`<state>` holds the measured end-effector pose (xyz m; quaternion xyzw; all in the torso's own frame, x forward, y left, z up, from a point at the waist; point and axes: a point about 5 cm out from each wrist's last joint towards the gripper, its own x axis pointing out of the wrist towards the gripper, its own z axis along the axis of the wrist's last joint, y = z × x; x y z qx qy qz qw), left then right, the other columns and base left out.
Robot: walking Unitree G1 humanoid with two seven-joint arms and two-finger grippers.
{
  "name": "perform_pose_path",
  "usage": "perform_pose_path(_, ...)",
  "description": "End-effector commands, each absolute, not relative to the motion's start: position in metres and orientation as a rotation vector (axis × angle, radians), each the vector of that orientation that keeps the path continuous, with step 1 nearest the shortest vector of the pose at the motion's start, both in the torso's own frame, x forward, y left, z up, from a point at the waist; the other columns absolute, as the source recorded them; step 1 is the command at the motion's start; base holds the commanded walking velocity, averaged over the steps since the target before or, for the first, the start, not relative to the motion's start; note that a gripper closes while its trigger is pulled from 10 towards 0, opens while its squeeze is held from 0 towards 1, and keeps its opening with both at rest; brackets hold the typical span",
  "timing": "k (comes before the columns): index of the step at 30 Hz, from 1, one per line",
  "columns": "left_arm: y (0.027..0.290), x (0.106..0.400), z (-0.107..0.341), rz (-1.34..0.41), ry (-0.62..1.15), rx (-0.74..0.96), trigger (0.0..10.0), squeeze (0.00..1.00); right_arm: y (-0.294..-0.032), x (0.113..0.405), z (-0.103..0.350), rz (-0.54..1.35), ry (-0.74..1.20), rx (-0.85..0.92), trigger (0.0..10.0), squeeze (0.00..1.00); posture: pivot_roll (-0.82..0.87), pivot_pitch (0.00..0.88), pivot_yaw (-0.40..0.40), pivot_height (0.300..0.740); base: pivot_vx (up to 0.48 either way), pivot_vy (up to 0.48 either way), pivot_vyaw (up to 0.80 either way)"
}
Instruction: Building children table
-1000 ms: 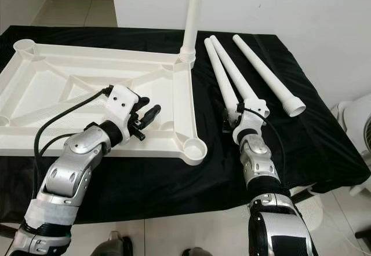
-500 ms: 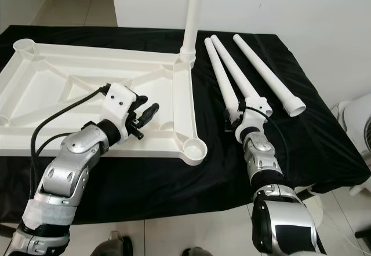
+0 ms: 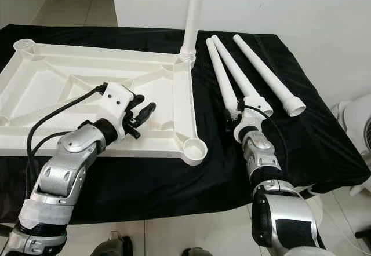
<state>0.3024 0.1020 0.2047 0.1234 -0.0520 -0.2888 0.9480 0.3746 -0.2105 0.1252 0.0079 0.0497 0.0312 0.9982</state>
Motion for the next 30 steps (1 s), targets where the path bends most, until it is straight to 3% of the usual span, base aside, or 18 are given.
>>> perform_pose_path(1,0.103,0.303,0.207,-0.536,-0.116,0.252,10.0,0.0,-0.213,0.366,0.103,0.056,0.201,0.007,10.0,0.16,0.09,0.1,-0.056,0.74,0.0,0.0,0.0)
perform_pose_path(2,0.103,0.304,0.207,-0.535,-0.117,0.253,10.0,0.0,-0.213,0.366,0.103,0.059,0.193,0.025,10.0,0.91,0.09,0.096,-0.056,0.74,0.0,0.0,0.0)
perform_pose_path(4,0.103,0.304,0.207,-0.535,-0.118,0.253,10.0,0.0,-0.212,0.366,0.103,0.061,0.186,0.04,10.0,0.91,0.09,0.096,-0.056,0.74,0.0,0.0,0.0)
perform_pose_path(5,0.103,0.304,0.207,-0.535,-0.119,0.251,10.0,0.0,-0.213,0.366,0.105,0.052,0.168,0.023,10.0,1.0,0.09,0.091,-0.057,0.74,0.0,0.0,0.0)
perform_pose_path(6,0.103,0.303,0.208,-0.535,-0.12,0.251,10.0,0.0,-0.213,0.366,0.106,0.049,0.164,0.02,10.0,0.04,0.08,0.09,-0.057,0.74,0.0,0.0,0.0)
perform_pose_path(8,0.102,0.303,0.208,-0.535,-0.124,0.249,10.0,0.0,-0.213,0.367,0.109,0.053,0.145,0.002,10.0,0.0,0.08,0.089,-0.057,0.74,0.0,0.0,0.0)
perform_pose_path(23,0.104,0.305,0.208,-0.521,-0.123,0.247,10.0,0.0,-0.209,0.369,0.116,0.106,0.095,-0.054,10.0,0.0,0.08,0.098,-0.06,0.74,0.0,0.0,0.0)
perform_pose_path(24,0.104,0.305,0.209,-0.52,-0.124,0.247,10.0,0.0,-0.209,0.369,0.115,0.108,0.102,-0.041,4.1,0.0,0.08,0.1,-0.062,0.74,0.0,0.0,0.0)
perform_pose_path(25,0.104,0.305,0.209,-0.52,-0.124,0.247,10.0,0.0,-0.209,0.369,0.115,0.108,0.102,-0.041,4.1,0.0,0.08,0.1,-0.062,0.74,0.0,0.0,0.0)
perform_pose_path(26,0.104,0.305,0.209,-0.518,-0.124,0.247,10.0,0.0,-0.209,0.369,0.114,0.106,0.112,-0.035,0.2,0.0,0.08,0.1,-0.062,0.74,0.0,0.0,0.0)
perform_pose_path(27,0.104,0.305,0.209,-0.517,-0.124,0.247,10.0,0.0,-0.21,0.368,0.112,0.094,0.129,-0.032,0.6,0.0,0.08,0.1,-0.061,0.74,0.0,0.0,0.0)
perform_pose_path(28,0.105,0.305,0.209,-0.516,-0.126,0.25,10.0,0.0,-0.212,0.368,0.109,0.086,0.151,-0.03,0.0,0.0,0.08,0.098,-0.062,0.74,0.0,0.0,0.0)
perform_pose_path(30,0.105,0.305,0.21,-0.516,-0.127,0.253,10.0,0.0,-0.212,0.367,0.107,0.081,0.165,-0.029,0.0,0.0,0.08,0.098,-0.062,0.74,0.0,0.0,0.0)
